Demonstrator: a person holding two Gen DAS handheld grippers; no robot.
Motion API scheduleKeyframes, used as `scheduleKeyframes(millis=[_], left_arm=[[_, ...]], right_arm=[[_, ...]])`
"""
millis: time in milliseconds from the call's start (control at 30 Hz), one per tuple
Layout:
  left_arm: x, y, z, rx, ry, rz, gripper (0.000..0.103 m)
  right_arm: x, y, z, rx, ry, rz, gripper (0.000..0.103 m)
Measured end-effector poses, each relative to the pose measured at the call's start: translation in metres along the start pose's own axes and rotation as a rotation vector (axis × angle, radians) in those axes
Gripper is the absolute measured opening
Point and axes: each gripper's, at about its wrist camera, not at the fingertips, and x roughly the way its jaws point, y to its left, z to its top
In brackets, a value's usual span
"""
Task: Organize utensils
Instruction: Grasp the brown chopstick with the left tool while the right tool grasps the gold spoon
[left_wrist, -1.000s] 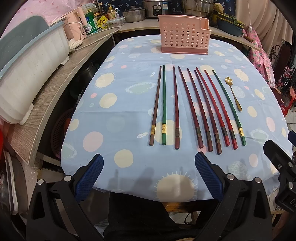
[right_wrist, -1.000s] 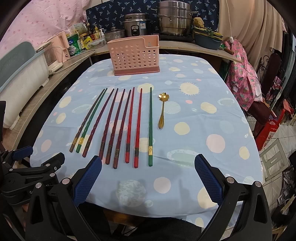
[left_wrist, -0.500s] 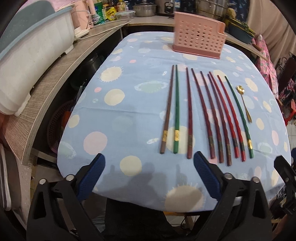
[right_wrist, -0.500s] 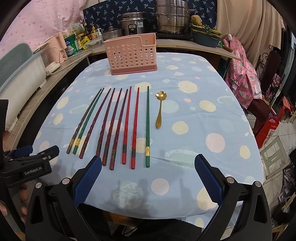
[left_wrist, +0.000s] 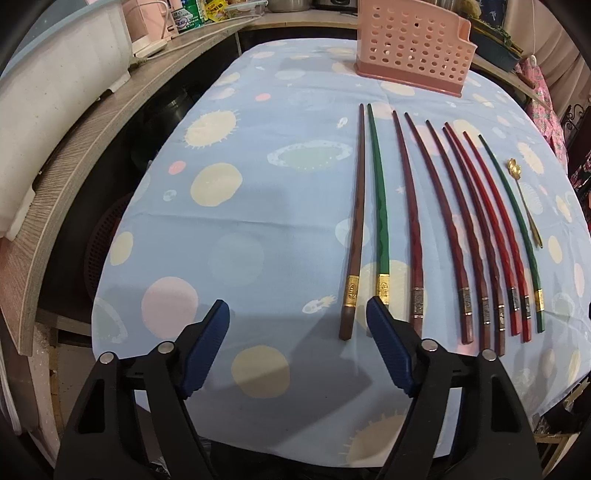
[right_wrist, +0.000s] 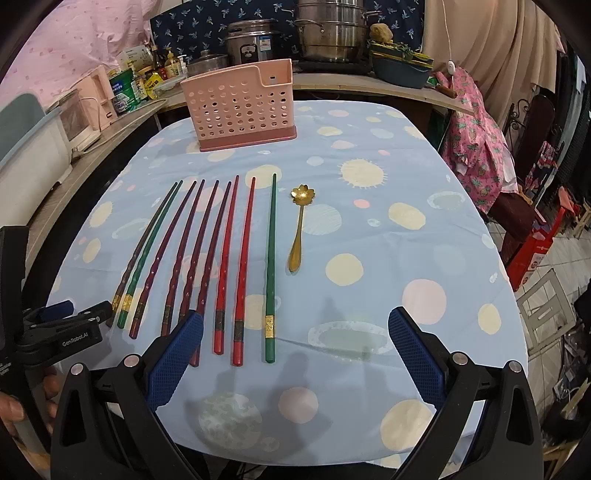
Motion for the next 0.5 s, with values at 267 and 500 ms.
scheduleKeyframes(millis=[267,500], left_arm=[[0.012,-0.001,-0.001,0.002,0.022,-0.023,0.059],[0.011,-0.006,0.002,0.014,0.018,-0.069,0.028]], right_arm=[[0.007,-0.003,0.002,0.003,0.007,0.004,0.096],[0.019,-0.008,0.009,0.013,-0.002,0.0,0.095]])
